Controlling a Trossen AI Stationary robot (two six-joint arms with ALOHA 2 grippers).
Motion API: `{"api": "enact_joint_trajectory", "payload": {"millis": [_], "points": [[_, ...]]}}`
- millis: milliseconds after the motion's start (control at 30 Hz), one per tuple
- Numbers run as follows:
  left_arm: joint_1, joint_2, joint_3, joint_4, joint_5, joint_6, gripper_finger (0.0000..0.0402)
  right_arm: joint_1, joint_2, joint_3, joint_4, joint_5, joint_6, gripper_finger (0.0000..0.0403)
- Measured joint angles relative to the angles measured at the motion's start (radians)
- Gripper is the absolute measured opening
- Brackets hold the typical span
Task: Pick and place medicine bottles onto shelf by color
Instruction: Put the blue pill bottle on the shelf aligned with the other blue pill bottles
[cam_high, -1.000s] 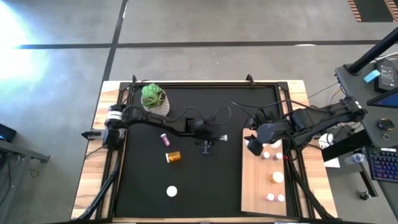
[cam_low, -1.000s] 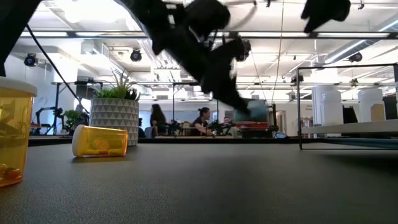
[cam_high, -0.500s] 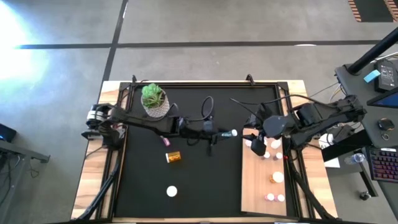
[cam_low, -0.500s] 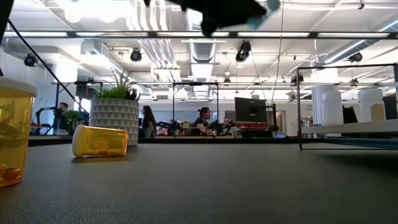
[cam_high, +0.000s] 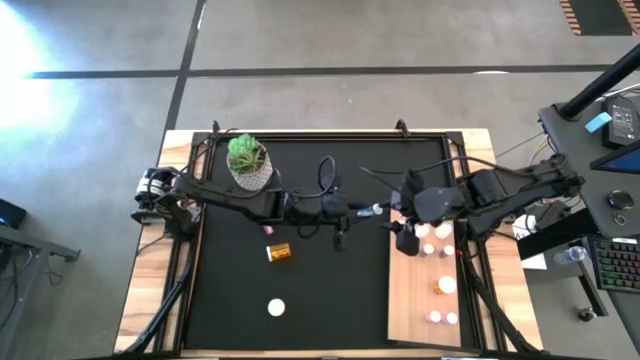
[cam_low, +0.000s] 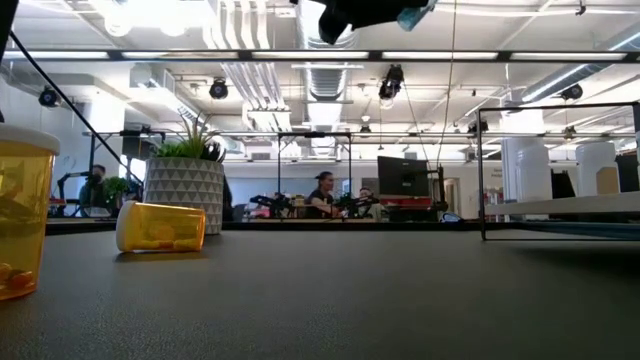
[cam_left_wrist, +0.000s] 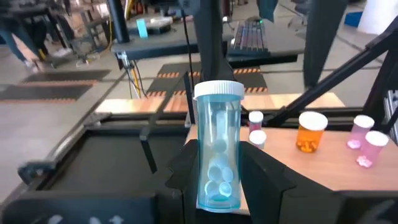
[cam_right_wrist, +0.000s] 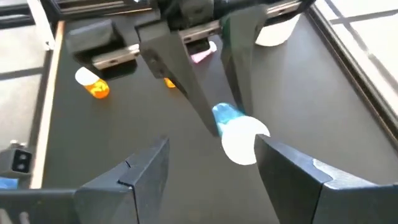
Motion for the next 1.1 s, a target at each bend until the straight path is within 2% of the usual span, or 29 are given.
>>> {"api": "enact_joint_trajectory", "payload": {"millis": [233,733,867,1100], "points": [[-0.019,0.000,0.000,0.008,0.000,0.025,0.0082,-0.002,0.017,0.003,0.001,0.092,-0.027,0.0226],[-0.026,0.000,-0.002,0.052,0.003,0.036,0.0082,-0.002,0.032,0.002,0.001,0.097,-0.005,0.0222],[-0.026,0.000,-0.002,0.063,0.003,0.035,0.0082,-0.002,0.032,0.002,0.002,0.096,-0.005,0.0197],[-0.026,0.000,-0.002,0.066,0.000,0.034,0.0082,-0.001,0.032,0.003,0.004,0.090,-0.005,0.0121]]}}
